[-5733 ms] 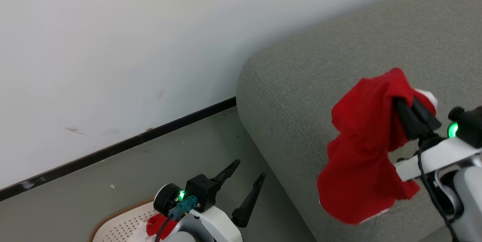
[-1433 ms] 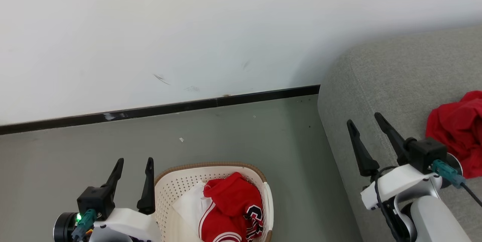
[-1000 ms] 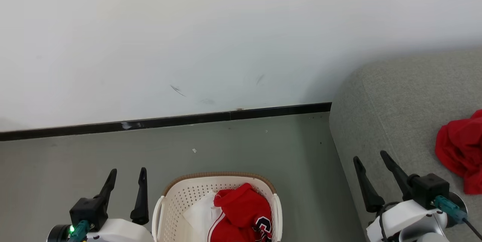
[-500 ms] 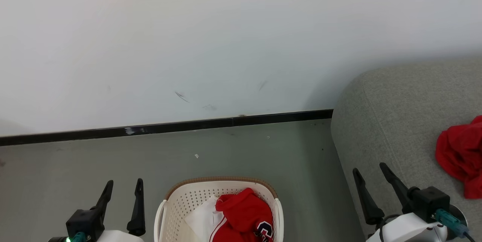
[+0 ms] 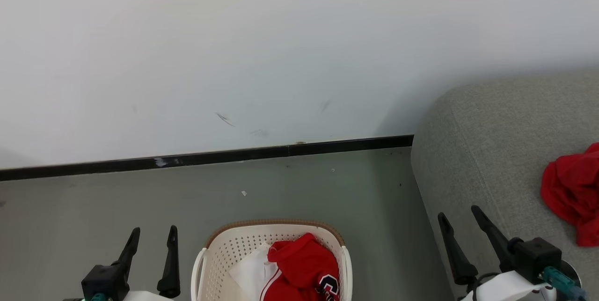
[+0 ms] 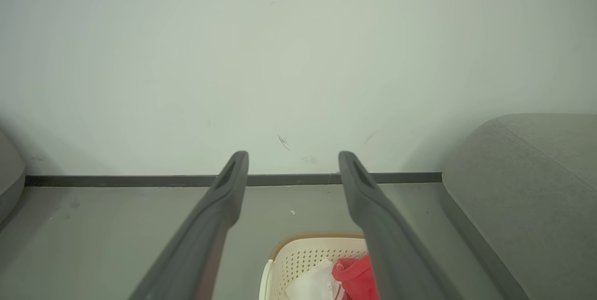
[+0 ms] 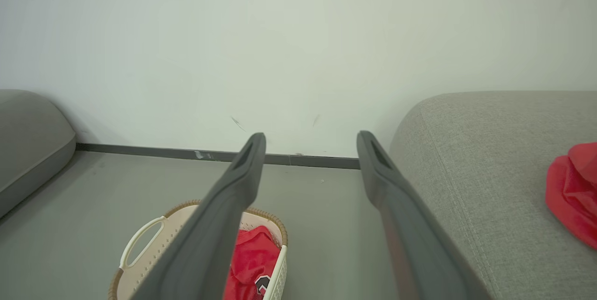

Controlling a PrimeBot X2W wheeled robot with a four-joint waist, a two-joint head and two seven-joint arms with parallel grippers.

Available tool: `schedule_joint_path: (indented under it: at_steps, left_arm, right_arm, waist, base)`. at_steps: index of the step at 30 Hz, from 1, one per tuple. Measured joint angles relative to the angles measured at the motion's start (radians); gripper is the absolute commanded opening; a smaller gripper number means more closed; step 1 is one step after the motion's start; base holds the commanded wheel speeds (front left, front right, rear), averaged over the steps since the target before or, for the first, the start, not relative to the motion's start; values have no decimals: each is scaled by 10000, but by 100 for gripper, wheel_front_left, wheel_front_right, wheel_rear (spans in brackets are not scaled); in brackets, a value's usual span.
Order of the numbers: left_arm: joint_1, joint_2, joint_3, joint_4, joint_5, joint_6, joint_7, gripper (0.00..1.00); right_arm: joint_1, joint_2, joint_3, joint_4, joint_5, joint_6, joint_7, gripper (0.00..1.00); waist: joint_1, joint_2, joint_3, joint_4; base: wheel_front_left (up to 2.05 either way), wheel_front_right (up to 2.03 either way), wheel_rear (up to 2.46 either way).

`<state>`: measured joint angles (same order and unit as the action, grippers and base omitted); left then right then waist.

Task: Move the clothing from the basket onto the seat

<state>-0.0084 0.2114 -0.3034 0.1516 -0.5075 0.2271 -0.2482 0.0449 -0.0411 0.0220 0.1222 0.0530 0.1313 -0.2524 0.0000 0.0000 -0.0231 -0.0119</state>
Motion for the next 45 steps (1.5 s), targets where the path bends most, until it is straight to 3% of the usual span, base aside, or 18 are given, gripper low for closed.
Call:
schedule_joint_path:
  at_steps: [17, 35, 45]
  left_arm:
    - [206, 29, -27, -77, 121, -27, 0, 100]
    - [-1112, 65, -1202, 802, 646, -792, 796, 100]
    - [-2112, -410, -1864, 1856, 872, -1202, 1152, 100]
  right_arm:
    - [176, 0, 54, -353, 98, 0, 0, 100]
    - [192, 8, -552, -938, 67, 0, 0, 100]
    - [164, 13, -784, -1551, -38, 0, 0, 100]
  waist:
    - [0, 0, 239, -45]
    - [0, 0, 929, -256]
    - [0, 0, 1611, -482]
  base:
    - [0, 0, 0]
    - [0, 0, 0]
    - [0, 0, 0]
